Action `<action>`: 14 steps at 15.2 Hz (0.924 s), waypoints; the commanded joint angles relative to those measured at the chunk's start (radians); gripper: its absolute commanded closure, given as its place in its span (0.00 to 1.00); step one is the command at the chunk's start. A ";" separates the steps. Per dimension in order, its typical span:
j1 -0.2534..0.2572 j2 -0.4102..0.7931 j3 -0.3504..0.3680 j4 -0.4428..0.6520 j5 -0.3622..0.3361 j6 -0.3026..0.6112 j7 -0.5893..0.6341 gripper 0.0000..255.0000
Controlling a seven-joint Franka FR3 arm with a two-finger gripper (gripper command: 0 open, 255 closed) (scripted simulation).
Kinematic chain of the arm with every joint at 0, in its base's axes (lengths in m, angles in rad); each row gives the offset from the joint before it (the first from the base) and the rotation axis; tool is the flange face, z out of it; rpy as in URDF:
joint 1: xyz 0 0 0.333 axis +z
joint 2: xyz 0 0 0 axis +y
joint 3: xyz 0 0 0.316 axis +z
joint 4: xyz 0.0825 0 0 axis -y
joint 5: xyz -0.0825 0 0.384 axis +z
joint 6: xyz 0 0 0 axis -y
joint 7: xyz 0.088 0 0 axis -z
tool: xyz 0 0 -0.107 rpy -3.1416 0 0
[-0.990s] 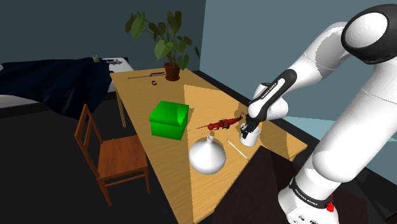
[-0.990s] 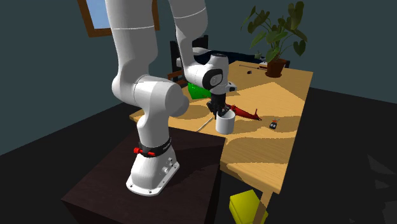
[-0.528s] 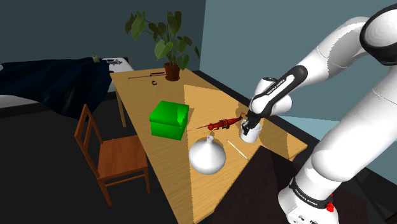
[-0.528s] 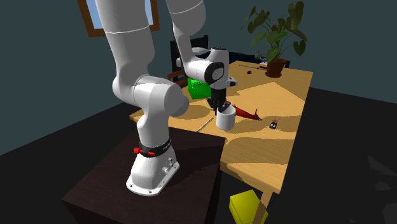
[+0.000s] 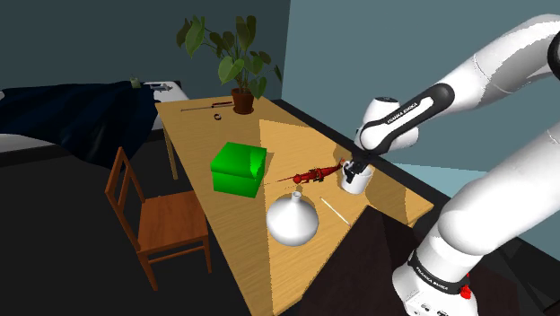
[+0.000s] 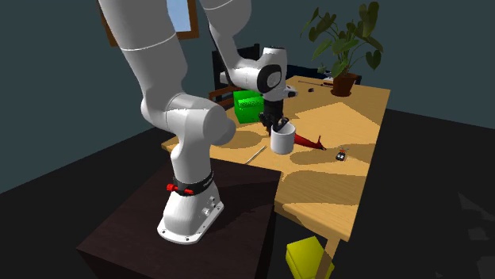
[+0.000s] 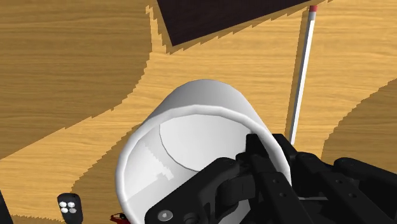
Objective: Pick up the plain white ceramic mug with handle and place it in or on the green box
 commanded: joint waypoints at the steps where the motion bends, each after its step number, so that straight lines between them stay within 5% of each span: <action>1: -0.004 -0.033 0.008 0.008 -0.007 -0.041 0.008 1.00; 14: -0.020 -0.201 0.041 0.079 -0.019 -0.280 0.026 1.00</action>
